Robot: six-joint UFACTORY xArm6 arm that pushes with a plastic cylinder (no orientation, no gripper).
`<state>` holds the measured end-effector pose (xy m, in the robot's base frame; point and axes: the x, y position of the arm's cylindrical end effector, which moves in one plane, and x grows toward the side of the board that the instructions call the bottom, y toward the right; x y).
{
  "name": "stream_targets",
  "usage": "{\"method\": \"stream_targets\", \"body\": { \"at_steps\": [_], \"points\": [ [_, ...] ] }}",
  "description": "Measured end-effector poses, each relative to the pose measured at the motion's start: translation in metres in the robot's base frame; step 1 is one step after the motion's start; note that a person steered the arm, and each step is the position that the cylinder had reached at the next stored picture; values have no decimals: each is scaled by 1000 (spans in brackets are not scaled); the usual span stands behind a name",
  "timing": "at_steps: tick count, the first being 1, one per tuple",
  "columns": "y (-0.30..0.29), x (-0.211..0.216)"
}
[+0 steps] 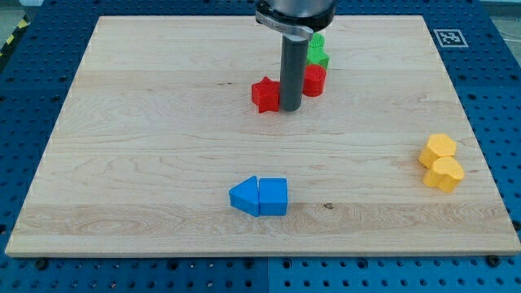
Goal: Move the red star to the top of the board
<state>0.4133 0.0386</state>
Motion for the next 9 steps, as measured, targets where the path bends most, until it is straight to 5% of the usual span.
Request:
{"method": "stream_targets", "body": {
  "at_steps": [2, 5, 9],
  "points": [
    [-15, 13],
    [-47, -69],
    [-74, -32]
  ]
}}
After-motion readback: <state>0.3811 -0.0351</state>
